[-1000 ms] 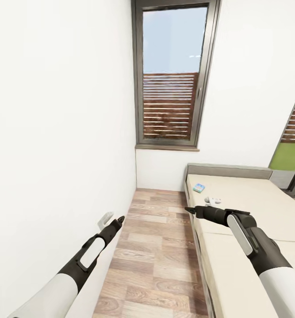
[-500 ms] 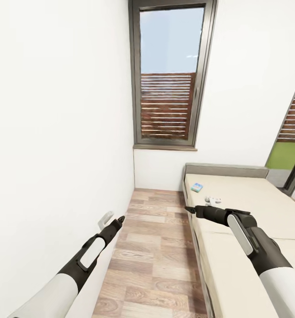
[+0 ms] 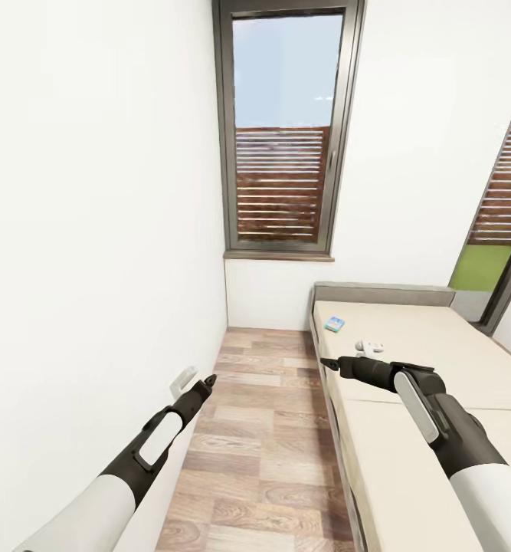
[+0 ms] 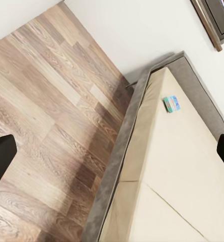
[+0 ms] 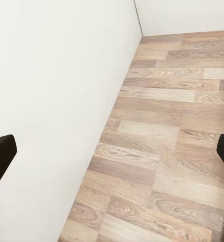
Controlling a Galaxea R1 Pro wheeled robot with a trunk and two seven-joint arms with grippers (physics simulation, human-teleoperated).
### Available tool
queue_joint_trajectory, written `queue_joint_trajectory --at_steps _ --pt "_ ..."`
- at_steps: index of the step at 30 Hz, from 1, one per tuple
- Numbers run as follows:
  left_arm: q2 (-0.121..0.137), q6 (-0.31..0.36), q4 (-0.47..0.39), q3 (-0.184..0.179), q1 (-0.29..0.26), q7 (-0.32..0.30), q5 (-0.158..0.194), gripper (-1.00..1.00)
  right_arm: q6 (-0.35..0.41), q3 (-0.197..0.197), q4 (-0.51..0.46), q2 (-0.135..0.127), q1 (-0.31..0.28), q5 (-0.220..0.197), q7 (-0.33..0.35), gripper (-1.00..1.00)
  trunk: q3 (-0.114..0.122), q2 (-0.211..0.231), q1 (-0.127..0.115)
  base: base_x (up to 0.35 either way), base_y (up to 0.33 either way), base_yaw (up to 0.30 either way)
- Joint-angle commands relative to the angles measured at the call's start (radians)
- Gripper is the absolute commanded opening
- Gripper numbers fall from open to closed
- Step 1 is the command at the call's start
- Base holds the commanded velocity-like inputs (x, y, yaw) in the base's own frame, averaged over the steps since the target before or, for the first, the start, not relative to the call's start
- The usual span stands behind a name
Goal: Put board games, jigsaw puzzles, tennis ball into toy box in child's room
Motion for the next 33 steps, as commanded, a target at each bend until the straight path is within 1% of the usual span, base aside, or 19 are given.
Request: queue_joint_trajectory --at_steps 1,11,22,33 --pt "0.001 0.002 -0.002 -0.003 -0.001 0.006 0.008 1.0 0.004 0.001 -0.001 -0.001 -0.001 0.0 0.002 1.0 -0.002 -0.002 0.001 0.0 0.0 -0.017" --pt "0.001 0.002 -0.002 -0.003 -0.001 0.006 0.008 1.0 0.004 0.001 -0.001 -0.001 -0.001 0.0 0.002 1.0 -0.002 -0.002 0.001 0.0 0.0 -0.025" --pt "0.001 0.002 -0.002 -0.003 -0.001 0.006 0.008 1.0 0.004 0.001 -0.002 -0.001 -0.001 0.0 0.002 1.0 -0.002 -0.002 0.001 0.0 0.0 -0.156" --pt "0.001 0.002 -0.002 -0.003 -0.001 0.005 0.008 1.0 0.004 0.003 -0.002 -0.001 -0.001 0.0 0.002 1.0 -0.002 -0.002 0.001 0.0 0.0 -0.045"
